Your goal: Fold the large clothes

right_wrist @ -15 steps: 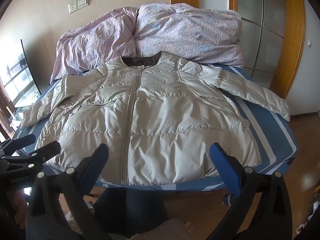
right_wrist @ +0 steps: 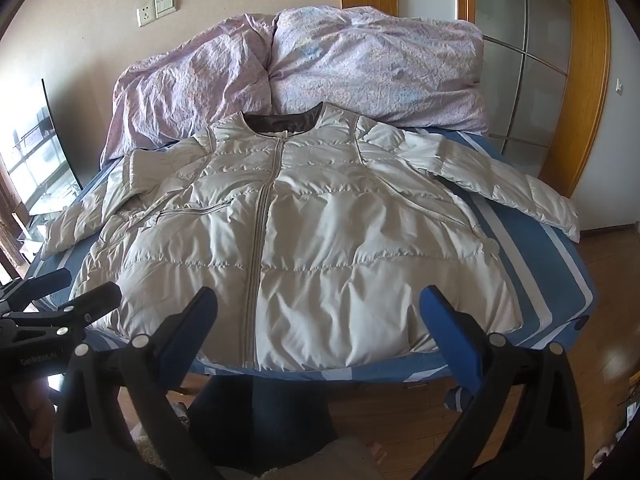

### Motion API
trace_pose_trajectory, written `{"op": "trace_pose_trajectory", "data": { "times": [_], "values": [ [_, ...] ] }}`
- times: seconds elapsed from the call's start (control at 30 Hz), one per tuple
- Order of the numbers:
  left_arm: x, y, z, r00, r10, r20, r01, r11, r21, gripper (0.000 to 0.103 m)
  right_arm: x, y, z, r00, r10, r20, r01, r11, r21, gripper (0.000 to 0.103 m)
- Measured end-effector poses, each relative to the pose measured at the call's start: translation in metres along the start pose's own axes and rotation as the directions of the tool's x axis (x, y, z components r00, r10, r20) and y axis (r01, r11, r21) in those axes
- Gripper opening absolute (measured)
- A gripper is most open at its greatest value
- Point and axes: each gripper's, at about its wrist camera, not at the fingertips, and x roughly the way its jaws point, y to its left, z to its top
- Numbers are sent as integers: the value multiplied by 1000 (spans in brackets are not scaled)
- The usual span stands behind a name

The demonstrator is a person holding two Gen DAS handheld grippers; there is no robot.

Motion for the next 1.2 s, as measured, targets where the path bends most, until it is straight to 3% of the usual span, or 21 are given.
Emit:
{"op": "trace_pose_trajectory", "data": {
  "times": [0.9,1.1,1.2],
  "values": [
    [2,2,2,1000,3,2,-3,1000,-6,102,9,-13,10,1000,0,0,0,999,40,101],
    [25,22,27,1000,9,-20,-10,999,-35,102,32,-59,36,1000,9,20,-13,981,194,101],
    [33,30,35,999,7,-39,-9,999,-48,102,51,-108,48,991,93,97,-122,925,360,101]
  ]
}}
